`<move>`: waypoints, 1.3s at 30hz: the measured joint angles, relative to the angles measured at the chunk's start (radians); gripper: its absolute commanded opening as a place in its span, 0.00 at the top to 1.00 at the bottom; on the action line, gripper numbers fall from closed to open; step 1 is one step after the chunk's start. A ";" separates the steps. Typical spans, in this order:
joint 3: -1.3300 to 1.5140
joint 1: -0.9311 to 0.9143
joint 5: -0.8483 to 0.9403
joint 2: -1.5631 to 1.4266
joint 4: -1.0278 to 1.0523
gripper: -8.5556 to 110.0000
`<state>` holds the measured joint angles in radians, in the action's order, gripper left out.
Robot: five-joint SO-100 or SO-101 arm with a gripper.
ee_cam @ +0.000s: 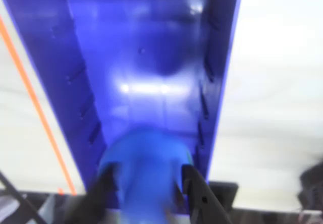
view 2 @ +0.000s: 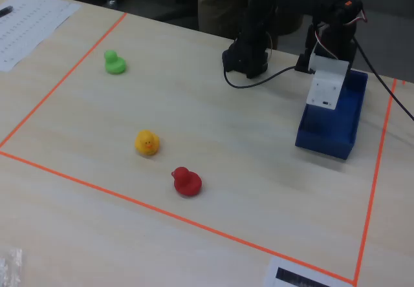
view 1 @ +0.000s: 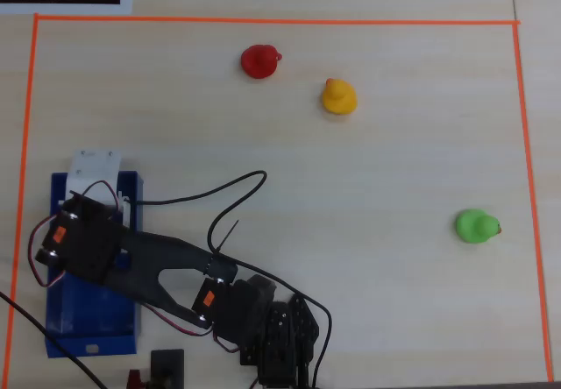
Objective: Grasp blue duck and put it into box.
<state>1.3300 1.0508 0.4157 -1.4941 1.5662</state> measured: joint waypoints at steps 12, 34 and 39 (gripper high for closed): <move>0.230 -0.336 0.179 -0.230 -0.206 0.93; 1.732 -0.943 0.574 -1.559 -0.923 0.93; 1.786 -0.968 0.592 -1.778 -0.706 0.93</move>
<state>3.1155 0.0828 1.0078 -3.2720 0.8606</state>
